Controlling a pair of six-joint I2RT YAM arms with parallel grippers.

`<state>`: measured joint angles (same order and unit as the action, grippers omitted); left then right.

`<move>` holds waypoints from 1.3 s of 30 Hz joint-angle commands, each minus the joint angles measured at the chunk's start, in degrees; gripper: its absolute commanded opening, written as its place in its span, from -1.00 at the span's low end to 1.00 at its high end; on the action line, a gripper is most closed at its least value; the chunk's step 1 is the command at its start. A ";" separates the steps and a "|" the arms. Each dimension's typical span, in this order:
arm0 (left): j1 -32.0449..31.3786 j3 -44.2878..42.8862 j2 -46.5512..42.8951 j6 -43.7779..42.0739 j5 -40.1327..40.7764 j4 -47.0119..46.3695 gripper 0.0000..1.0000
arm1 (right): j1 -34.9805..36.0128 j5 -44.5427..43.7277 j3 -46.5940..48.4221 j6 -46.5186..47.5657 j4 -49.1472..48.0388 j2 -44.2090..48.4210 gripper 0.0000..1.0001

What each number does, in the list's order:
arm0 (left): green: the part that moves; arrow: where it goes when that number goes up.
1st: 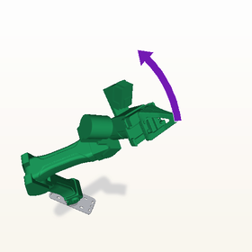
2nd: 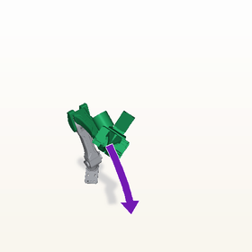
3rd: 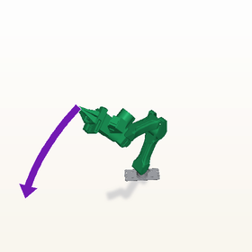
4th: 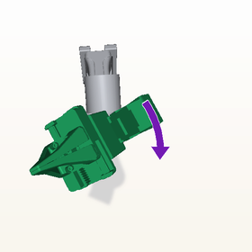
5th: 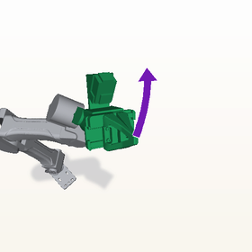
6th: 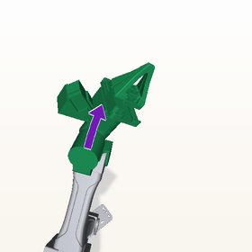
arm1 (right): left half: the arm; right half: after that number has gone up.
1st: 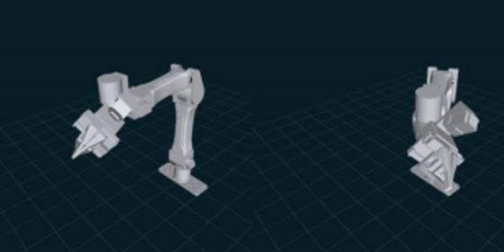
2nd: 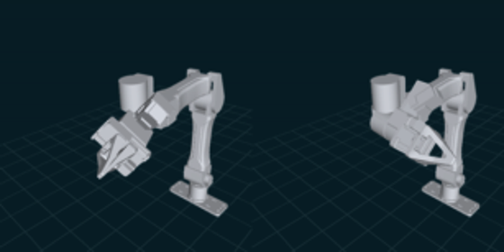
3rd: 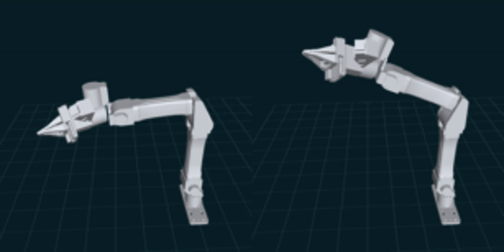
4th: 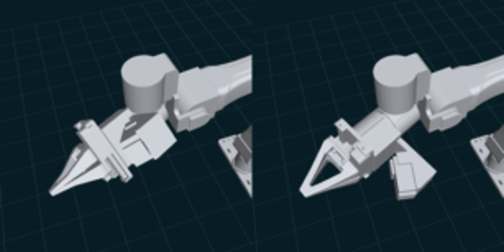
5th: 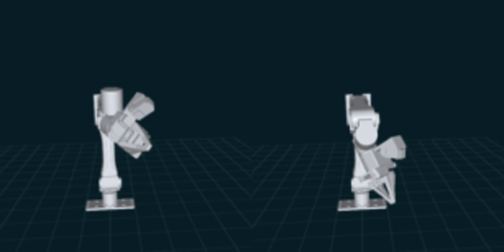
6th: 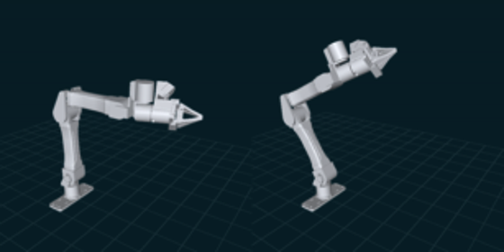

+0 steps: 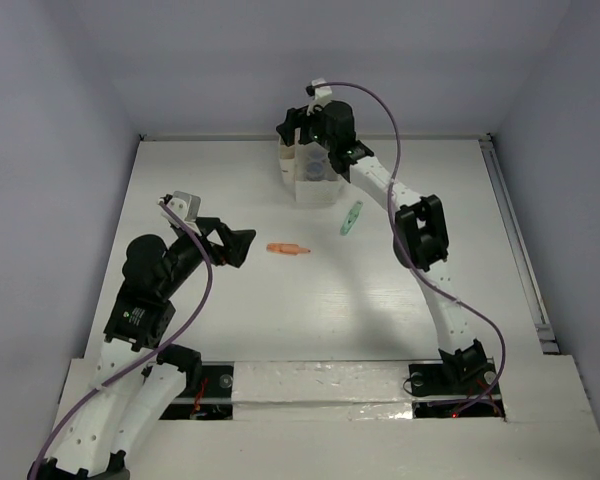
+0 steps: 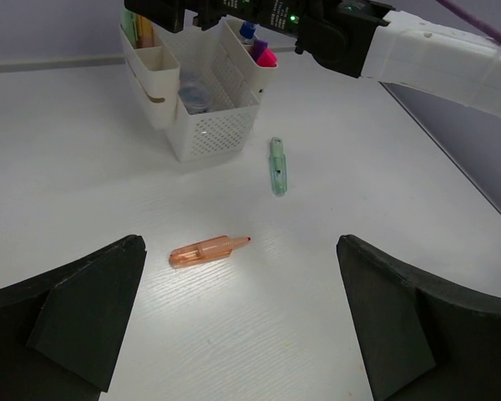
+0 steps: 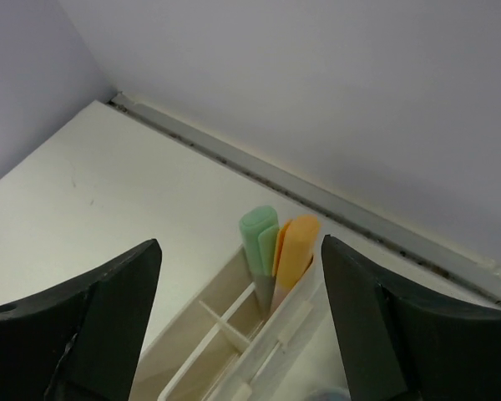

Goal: Sort the stationery into containers
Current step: Place the pen in the storage box, then pick up the pen from the center of the board.

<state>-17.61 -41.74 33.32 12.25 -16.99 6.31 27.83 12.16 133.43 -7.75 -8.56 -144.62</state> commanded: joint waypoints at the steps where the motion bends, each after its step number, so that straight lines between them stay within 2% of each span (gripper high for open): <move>1: 0.81 0.25 -0.01 -0.30 -0.58 -2.26 0.98 | 0.47 0.14 -6.73 -0.60 -2.33 10.74 0.67; 3: 0.82 0.25 -0.19 -0.21 -0.58 -2.35 0.98 | 0.47 -0.12 -13.94 -2.00 -3.92 18.55 0.66; 4: 0.82 0.25 -0.19 -0.12 -0.93 -2.44 0.98 | 0.47 -0.99 -22.86 -2.79 -6.27 21.71 0.63; 6: 0.82 0.34 -0.27 0.05 -1.46 -2.53 0.98 | 0.47 -2.57 -32.22 -5.42 -8.75 31.47 0.49; 7: 0.82 0.34 -0.27 0.23 -1.72 -2.53 0.98 | 0.47 -5.11 -40.70 -6.57 -9.63 34.63 0.42; 8: 0.82 0.43 -0.45 0.23 -1.81 -2.53 0.98 | 0.47 -6.44 -44.79 -7.36 -9.64 37.62 0.12; 10: 1.35 0.51 -0.62 0.40 -1.99 -2.61 0.98 | 0.47 -11.25 -52.09 -9.82 -8.42 45.63 -0.18; 11: 1.35 0.52 -0.89 0.49 -2.08 -2.79 0.98 | 0.47 -12.59 -57.96 -10.53 -7.45 47.74 -0.45; 14: 1.35 0.60 -0.98 0.76 -2.95 -2.97 0.98 | 0.47 -18.65 -64.85 -12.99 -3.67 54.08 -0.81; 16: 1.35 0.60 -1.07 0.84 -2.69 -2.70 0.98 | 0.47 -20.94 -69.17 -14.13 -0.51 56.63 -0.85; 17: 1.35 0.60 -1.41 0.84 -2.26 -2.35 0.98 | 0.47 -21.74 -69.87 -14.31 1.16 56.99 -0.79; 18: 1.35 0.69 -1.68 0.84 -1.99 -2.26 0.98 | 0.47 -22.27 -70.49 -14.40 2.57 57.16 -0.59; 19: 1.35 0.78 -1.85 0.84 -1.82 -2.18 0.98 | 0.47 -22.53 -71.71 -14.05 4.76 57.34 -0.20; 20: 1.35 0.78 -2.29 0.84 -1.55 -2.00 0.98 | 0.47 -23.14 -72.16 -13.96 5.73 57.34 0.41; 22: 1.35 0.78 -2.73 0.85 -1.38 -2.00 0.98 | 0.47 -23.06 -72.60 -13.96 8.28 56.12 0.72; 24: 1.35 0.87 -3.17 0.85 -1.90 -2.26 0.98 | 0.47 -22.89 -71.82 -13.87 10.73 54.10 0.88; 26: 1.35 0.95 -3.44 0.84 -2.08 -2.26 0.98 | 0.47 -21.23 -69.81 -13.87 13.91 49.90 0.91; 27: 1.35 0.95 -3.70 0.84 -1.99 -2.18 0.98 | 0.47 -20.78 -69.10 -13.87 14.79 48.48 0.99; 30: 1.35 1.04 -3.88 0.84 -1.99 -2.17 0.98 | 0.47 -20.86 -68.47 -13.96 15.59 44.70 0.99; 39: 0.82 1.04 -3.00 1.02 -2.78 -2.44 0.98 | 3.89 -24.90 -61.98 -13.08 18.48 34.41 0.74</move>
<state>-16.67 -40.84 30.06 12.86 -19.07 6.28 29.93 -10.70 67.00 -21.19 8.97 -108.18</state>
